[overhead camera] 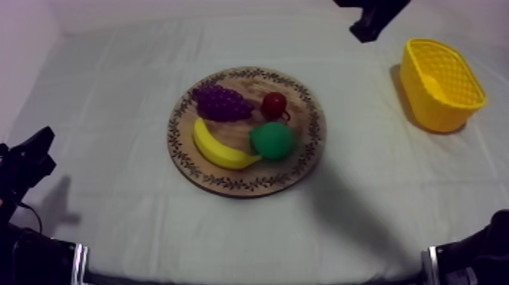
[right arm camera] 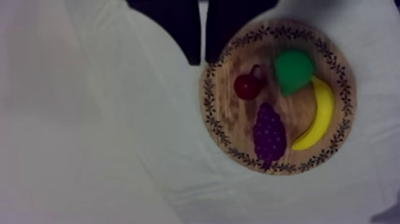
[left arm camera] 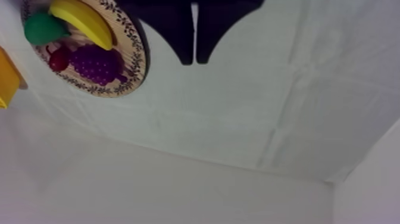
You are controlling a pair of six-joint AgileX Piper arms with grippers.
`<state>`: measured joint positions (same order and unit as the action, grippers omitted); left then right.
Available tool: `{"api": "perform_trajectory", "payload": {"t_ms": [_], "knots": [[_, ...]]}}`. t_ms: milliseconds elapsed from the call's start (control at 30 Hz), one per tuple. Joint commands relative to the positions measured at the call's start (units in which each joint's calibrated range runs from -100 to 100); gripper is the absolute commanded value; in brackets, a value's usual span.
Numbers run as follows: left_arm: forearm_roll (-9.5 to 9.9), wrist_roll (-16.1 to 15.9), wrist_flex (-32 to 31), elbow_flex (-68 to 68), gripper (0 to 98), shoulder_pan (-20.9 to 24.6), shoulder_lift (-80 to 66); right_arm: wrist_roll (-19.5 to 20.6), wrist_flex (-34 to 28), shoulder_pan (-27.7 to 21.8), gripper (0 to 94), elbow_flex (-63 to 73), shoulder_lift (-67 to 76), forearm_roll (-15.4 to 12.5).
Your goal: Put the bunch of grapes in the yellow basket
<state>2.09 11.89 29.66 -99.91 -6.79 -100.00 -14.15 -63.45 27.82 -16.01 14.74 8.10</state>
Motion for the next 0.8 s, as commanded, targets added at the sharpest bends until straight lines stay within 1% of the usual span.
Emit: {"api": "perform_trajectory", "payload": {"t_ms": [0,133,367,533,767], "knots": [[-0.01,0.0,0.0,0.0,0.1,0.0,0.0,-0.9,-1.6,0.4,0.6,4.2,-4.2,-0.3],[-0.01,0.0,0.0,0.0,0.1,0.0,0.0,-1.9,-5.3,1.2,0.6,11.3,-10.3,-0.9],[-0.01,0.0,0.0,0.0,0.1,0.0,0.0,-3.7,-14.1,2.3,0.6,27.5,-21.9,-2.2],[-0.01,0.0,0.0,0.0,0.1,0.0,0.0,-4.1,-19.9,3.5,0.6,38.2,-30.0,-2.5],[-0.01,0.0,0.0,0.0,0.1,0.0,0.0,-4.3,-26.3,4.0,0.6,50.4,-41.0,-2.9]]}}
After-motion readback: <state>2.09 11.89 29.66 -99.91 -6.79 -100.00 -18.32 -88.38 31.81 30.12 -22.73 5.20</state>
